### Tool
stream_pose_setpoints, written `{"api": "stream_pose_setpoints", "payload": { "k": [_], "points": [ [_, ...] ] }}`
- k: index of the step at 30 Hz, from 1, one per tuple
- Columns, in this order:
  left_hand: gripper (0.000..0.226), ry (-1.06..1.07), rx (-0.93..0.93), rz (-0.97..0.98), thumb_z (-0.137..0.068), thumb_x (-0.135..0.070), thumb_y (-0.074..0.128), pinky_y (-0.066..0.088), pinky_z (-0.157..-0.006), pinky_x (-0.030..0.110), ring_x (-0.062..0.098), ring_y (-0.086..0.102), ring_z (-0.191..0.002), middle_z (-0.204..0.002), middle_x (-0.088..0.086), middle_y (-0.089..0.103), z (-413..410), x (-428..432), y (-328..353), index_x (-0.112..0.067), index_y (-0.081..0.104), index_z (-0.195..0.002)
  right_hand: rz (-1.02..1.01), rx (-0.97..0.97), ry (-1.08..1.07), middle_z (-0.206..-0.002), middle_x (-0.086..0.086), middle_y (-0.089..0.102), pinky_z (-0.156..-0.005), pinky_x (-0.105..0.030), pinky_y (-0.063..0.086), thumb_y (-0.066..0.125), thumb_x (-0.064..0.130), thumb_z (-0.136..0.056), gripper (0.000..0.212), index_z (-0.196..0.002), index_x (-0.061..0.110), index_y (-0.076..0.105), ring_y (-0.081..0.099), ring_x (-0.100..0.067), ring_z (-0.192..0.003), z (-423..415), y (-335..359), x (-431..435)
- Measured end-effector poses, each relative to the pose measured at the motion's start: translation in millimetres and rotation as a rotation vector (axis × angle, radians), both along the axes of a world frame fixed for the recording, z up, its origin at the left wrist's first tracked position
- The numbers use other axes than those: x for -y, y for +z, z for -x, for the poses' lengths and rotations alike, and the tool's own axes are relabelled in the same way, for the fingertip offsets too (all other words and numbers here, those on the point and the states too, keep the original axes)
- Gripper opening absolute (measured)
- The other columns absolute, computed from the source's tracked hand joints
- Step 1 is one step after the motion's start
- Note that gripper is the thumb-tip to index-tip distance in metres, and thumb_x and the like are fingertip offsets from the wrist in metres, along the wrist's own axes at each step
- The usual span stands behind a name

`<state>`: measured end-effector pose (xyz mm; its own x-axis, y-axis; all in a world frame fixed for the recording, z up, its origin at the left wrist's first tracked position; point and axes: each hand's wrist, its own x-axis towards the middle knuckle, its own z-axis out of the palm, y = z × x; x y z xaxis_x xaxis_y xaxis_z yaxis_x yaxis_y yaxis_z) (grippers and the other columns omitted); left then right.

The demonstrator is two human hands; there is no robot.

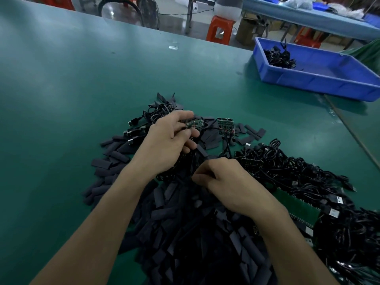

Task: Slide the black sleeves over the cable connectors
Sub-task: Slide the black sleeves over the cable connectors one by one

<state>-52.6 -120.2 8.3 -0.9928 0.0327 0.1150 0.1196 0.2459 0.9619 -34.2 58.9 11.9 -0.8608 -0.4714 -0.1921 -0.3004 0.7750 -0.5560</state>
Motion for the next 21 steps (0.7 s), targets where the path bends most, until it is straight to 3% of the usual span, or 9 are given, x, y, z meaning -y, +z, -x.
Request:
{"api": "stream_pose_setpoints", "payload": {
  "k": [2, 5, 8, 11, 17, 21],
  "points": [
    [0.022, 0.013, 0.009, -0.004, -0.103, -0.003, 0.050, 0.054, -0.064, 0.019, 0.009, 0.071, -0.073, -0.095, -0.001, 0.072, 0.1, -0.4, -1.1, -0.025, 0.054, -0.107, 0.027, 0.022, -0.020, -0.076, 0.004, 0.068, -0.054, -0.014, 0.048, 0.057, 0.031, -0.102, 0.016, -0.097, 0.019, 0.066, 0.063, -0.007, -0.062, -3.0, 1.4, -2.7],
    [0.022, 0.027, 0.016, 0.031, -0.101, -0.005, 0.056, 0.054, -0.062, 0.020, 0.009, 0.073, -0.072, -0.088, -0.003, 0.075, 0.7, -2.0, -3.9, -0.026, 0.056, -0.097, 0.169, 0.055, -0.080, -0.072, -0.001, 0.069, -0.051, -0.018, 0.050, 0.052, 0.022, -0.104, 0.011, -0.094, 0.020, 0.058, 0.065, -0.010, -0.054, -7.1, 2.4, -4.8],
    [0.022, 0.059, -0.002, 0.065, -0.095, -0.006, 0.066, 0.058, -0.065, 0.026, 0.010, 0.074, -0.070, -0.078, -0.007, 0.075, 1.4, -1.8, -6.4, -0.028, 0.064, -0.091, 0.343, -0.028, -0.134, -0.073, 0.005, 0.070, -0.056, -0.016, 0.050, 0.052, 0.015, -0.103, 0.016, -0.107, 0.026, 0.063, 0.067, -0.007, -0.058, -7.3, 4.5, -7.2],
    [0.019, 0.100, -0.030, 0.048, -0.092, -0.010, 0.071, 0.061, -0.063, 0.028, 0.012, 0.074, -0.066, -0.074, -0.010, 0.073, 0.8, -0.4, -6.2, -0.028, 0.069, -0.087, 0.468, -0.128, -0.170, -0.078, 0.012, 0.072, -0.061, -0.013, 0.048, 0.058, 0.012, -0.100, 0.025, -0.112, 0.031, 0.069, 0.070, -0.005, -0.066, -4.8, 7.4, -10.3],
    [0.013, 0.075, 0.017, -0.083, -0.094, -0.013, 0.070, 0.058, -0.061, 0.023, 0.013, 0.072, -0.064, -0.076, -0.005, 0.075, -1.0, 0.1, 0.4, -0.026, 0.070, -0.092, 0.645, -0.242, -0.291, -0.089, 0.015, 0.074, -0.076, -0.025, 0.057, 0.076, 0.019, -0.088, 0.023, -0.105, 0.034, 0.072, 0.071, -0.007, -0.083, 0.3, 10.8, -18.3],
    [0.013, 0.025, 0.033, -0.119, -0.094, -0.011, 0.070, 0.057, -0.059, 0.021, 0.011, 0.070, -0.061, -0.075, 0.000, 0.075, -3.6, -1.6, 5.3, -0.022, 0.075, -0.091, 0.698, -0.300, -0.326, -0.091, 0.018, 0.074, -0.077, -0.020, 0.055, 0.080, 0.022, -0.084, 0.022, -0.099, 0.036, 0.071, 0.070, -0.003, -0.083, 2.5, 13.2, -21.0]
  ]
}}
